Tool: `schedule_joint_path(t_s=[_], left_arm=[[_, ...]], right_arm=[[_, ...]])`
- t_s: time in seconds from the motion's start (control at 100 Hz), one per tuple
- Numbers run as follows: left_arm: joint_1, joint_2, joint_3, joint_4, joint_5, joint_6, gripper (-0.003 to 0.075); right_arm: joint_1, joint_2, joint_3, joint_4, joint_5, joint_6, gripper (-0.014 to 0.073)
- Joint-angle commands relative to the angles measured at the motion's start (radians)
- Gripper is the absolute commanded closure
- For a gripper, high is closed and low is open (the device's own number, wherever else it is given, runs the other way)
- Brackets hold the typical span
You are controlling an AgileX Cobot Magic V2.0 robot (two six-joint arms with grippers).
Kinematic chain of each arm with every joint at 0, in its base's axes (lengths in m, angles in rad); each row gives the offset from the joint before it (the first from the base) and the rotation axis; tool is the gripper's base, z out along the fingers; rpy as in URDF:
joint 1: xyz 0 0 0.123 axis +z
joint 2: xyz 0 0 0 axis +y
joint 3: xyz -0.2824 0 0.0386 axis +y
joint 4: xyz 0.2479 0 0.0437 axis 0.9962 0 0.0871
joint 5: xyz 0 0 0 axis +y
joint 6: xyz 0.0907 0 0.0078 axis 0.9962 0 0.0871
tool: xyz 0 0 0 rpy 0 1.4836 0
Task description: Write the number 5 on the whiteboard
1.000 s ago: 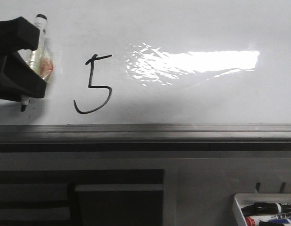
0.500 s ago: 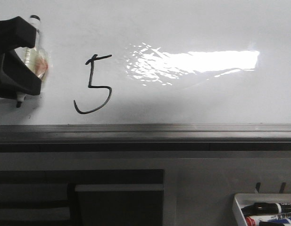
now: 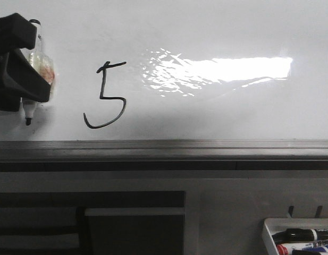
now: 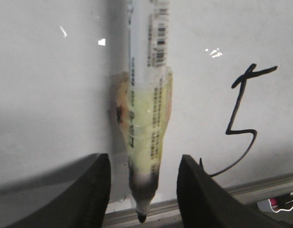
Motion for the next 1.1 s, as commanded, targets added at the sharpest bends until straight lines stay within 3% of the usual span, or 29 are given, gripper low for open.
schedule_joint_path(t_s=[0.0,0.17,0.26,0.4,0.68,0.88,1.09], left_arm=[[0.003,-0.065,-0.035,-0.008,-0.027,-0.008,0.0415],[0.003,-0.205,-0.035,-0.008,0.058,-0.008,0.0427],[0.003,-0.300,-0.031,-0.008,0.084,-0.008,0.0496],[0.003,-0.472,0.002,0.057,0.048,-0.006,0.0741],[0.003,-0.805,0.168,0.206,0.004,-0.003,0.0741],[0.003,-0.965,0.303,0.210,0.004,-0.003,0.0741],[0.003,-1.001,0.342,0.208,-0.004,-0.003,0.0741]], right_arm=[[-0.005,-0.027,-0.029,-0.013,-0.056,-0.002,0.0229],[-0.005,-0.060,-0.017,-0.042,-0.066,0.013,0.0664],[-0.005,-0.108,0.023,-0.054,-0.116,0.015,0.0653],[-0.005,-0.229,0.138,-0.067,-0.244,0.015,0.0653],[-0.005,-0.588,0.527,-0.114,-0.550,0.013,0.0653],[-0.005,-0.815,0.757,-0.117,-0.547,0.013,0.0653],[-0.005,-0.952,0.869,-0.117,-0.545,0.013,0.0655]])
